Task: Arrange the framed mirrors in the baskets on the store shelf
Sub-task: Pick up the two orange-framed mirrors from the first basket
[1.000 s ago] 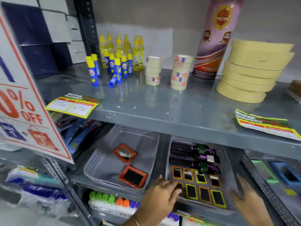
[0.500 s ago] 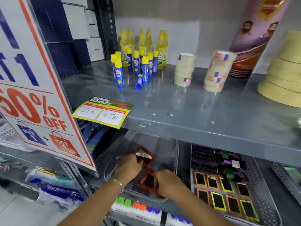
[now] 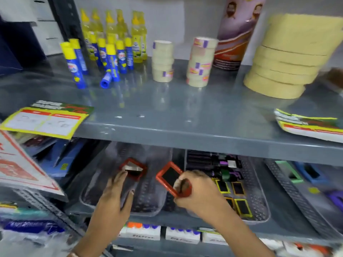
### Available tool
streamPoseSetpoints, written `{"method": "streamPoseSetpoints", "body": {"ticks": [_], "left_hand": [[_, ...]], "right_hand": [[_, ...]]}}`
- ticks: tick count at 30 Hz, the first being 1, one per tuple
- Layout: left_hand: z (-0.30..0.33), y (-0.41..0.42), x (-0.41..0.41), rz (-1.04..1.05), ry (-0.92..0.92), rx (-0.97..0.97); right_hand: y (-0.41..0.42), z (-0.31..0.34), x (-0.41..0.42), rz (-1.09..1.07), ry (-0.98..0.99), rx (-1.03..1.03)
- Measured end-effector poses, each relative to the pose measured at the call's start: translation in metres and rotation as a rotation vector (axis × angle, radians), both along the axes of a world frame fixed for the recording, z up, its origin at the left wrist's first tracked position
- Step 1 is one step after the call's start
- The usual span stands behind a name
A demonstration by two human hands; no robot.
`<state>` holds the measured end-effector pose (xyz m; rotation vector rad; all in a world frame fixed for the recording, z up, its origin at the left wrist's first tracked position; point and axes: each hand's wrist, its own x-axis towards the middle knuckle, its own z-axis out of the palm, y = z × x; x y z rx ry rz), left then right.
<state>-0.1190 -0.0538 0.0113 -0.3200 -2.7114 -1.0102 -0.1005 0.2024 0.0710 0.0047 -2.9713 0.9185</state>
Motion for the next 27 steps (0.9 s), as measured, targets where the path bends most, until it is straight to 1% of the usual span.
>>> {"method": "streamPoseSetpoints", "body": {"ticks": [2,5,8,10,13,16,18,20,23,27], "left_hand": [[0.002,0.032,0.014,-0.061,0.087,0.026],[0.0,0.107,0.039,-0.162,0.205,0.075],[-0.003,0.2,0.071,-0.371,0.231,0.07],[-0.006,0.264,0.095,-0.511,0.232,0.043],[-0.015,0.352,0.13,-0.697,0.2,-0.062],[-0.024,0.423,0.156,-0.846,0.236,-0.303],[-0.032,0.457,0.167,-0.852,0.246,-0.501],[-0.044,0.479,0.17,-0.825,0.216,-0.629],[-0.057,0.493,0.169,-0.778,0.181,-0.666],[-0.055,0.491,0.173,-0.782,0.129,-0.655]], "right_hand": [[0.043,0.006,0.025,-0.071,0.032,-0.043],[0.124,0.011,0.071,-0.205,0.052,-0.061],[0.213,0.013,0.114,-0.349,0.041,-0.033],[0.273,0.012,0.139,-0.458,-0.007,-0.011],[0.343,0.005,0.163,-0.59,-0.069,0.02],[0.387,-0.015,0.164,-0.659,-0.221,0.045],[0.402,-0.035,0.157,-0.65,-0.315,0.113],[0.408,-0.052,0.148,-0.604,-0.369,0.173],[0.408,-0.066,0.134,-0.537,-0.404,0.241],[0.409,-0.083,0.123,-0.537,-0.399,0.291]]}}
